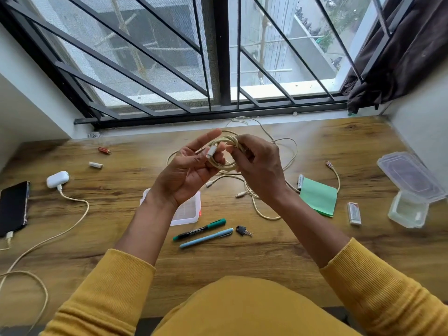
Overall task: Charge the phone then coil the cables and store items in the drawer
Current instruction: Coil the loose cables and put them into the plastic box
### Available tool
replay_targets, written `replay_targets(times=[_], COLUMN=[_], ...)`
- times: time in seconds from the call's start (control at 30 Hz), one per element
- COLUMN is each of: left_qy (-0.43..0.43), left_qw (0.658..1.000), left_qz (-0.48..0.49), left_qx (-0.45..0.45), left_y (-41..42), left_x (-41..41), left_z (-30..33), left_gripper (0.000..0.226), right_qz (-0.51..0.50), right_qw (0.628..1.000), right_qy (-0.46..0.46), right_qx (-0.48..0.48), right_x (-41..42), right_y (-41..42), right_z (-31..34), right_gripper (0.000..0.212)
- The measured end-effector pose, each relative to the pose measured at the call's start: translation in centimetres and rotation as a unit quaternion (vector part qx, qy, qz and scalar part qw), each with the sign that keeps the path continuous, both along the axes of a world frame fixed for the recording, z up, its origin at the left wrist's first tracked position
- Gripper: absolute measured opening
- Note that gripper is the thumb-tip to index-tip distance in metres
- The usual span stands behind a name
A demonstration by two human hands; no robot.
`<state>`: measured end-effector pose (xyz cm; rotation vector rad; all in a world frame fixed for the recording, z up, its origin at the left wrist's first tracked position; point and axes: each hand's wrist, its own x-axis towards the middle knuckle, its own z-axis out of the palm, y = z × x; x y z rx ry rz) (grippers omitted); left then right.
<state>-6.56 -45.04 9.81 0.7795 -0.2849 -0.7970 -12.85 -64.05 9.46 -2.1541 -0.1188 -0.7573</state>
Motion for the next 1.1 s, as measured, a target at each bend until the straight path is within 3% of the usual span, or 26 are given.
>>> replay_targets(times=[0.17,0.23,0.27,0.37,0.53,0.7,0.87,1.1], left_qy=[0.012,-0.018,-0.074,-0.245,-0.354,-0.392,-0.420,-0.446], left_qw=[0.999,0.994,0.982,0.902,0.824,0.789,0.803,0.791], left_qz=[0.003,0.013,0.031,0.083,0.131,0.146,0.089,0.084], left_qx=[0.038,0.105,0.173,0.347,0.423,0.451,0.414,0.410], left_y=[0.1,0.2,0.2,-0.1,-0.9,-1.4,-0.9,-0.3], left_x=[0.0,0.0,0.1,0.2,0.1,0.0,0.3,0.5], left_z=[0.7,1.3,1.5,2.0,2.7,2.5,2.3,1.6], left_gripper=[0.056,0.053,0.051,0.047,0.044,0.036,0.022,0.011], right_qz=[0.009,0.003,0.000,-0.002,0.041,0.069,0.074,0.062], right_qw=[1.000,1.000,1.000,0.999,0.996,0.992,0.990,0.976], right_qy=[0.012,0.020,0.026,0.049,0.074,0.095,0.117,0.196], right_qx=[0.000,0.002,0.003,0.006,0.026,0.037,0.021,0.076], right_x=[-0.2,-0.3,-0.3,-0.6,-0.7,-0.7,-0.7,-0.2], right_y=[0.2,0.3,0.3,0.6,0.9,0.7,0.2,-0.9], right_z=[0.1,0.0,-0.1,-0.1,0.1,0.4,0.1,0.2], right_gripper=[0.009,0.008,0.008,0.023,0.056,0.059,0.051,0.037])
